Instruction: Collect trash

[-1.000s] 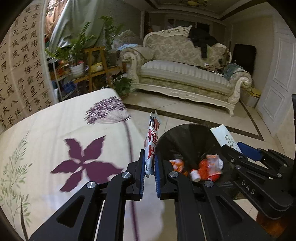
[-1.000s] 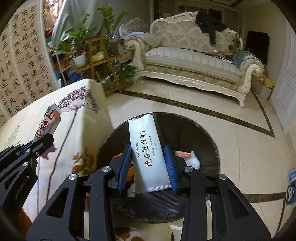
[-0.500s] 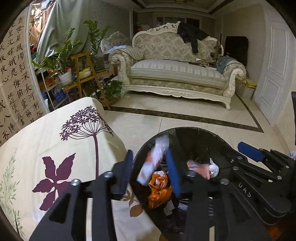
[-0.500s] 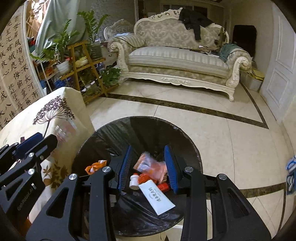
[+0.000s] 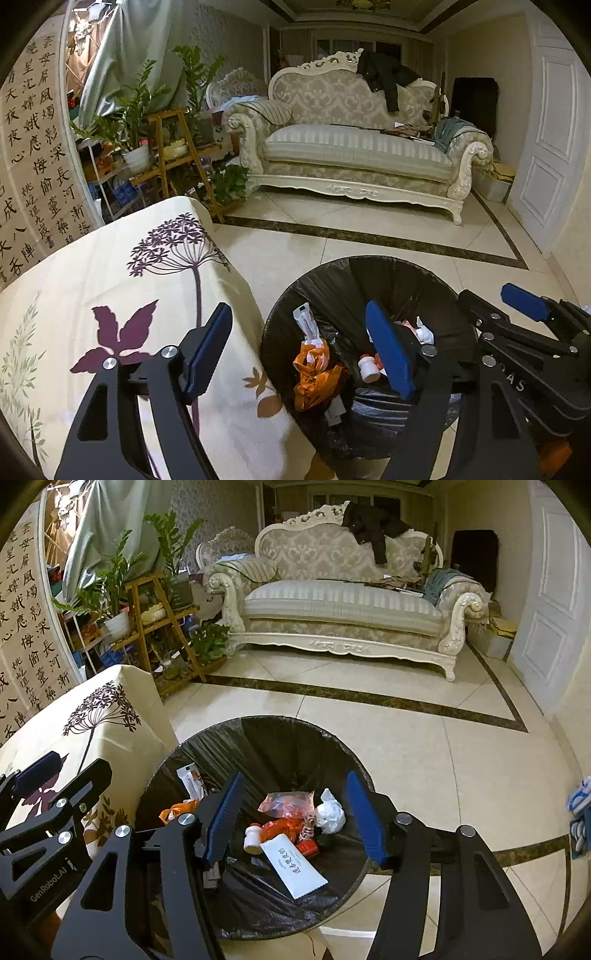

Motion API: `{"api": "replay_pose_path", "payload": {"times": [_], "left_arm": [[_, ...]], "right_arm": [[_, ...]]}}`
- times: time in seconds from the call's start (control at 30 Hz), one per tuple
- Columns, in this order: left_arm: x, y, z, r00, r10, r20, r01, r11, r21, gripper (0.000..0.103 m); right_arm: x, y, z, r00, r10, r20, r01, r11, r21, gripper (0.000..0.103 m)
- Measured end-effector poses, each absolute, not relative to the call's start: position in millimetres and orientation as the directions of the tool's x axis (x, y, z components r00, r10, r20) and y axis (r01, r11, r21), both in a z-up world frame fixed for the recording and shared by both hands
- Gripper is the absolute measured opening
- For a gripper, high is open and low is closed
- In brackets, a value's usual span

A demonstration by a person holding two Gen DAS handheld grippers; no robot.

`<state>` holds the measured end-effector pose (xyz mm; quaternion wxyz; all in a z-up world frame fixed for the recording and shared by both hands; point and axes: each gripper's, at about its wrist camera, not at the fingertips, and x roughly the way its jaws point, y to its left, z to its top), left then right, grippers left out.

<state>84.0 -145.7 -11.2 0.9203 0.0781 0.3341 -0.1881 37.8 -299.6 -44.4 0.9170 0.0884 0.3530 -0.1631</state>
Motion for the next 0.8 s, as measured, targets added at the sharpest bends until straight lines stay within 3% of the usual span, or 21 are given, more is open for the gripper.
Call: {"api": "replay_pose_path", "payload": {"times": [0.8], "left_arm": [[17.5, -100.3, 23.3, 0.76, -0.275, -0.589, 0.34, 0.941, 0.0, 0.084]], "right_arm": [[-31.1, -261.1, -12.3, 0.741, -0.228, -0.631, 0.321, 0.946, 0.035, 0.071]]}}
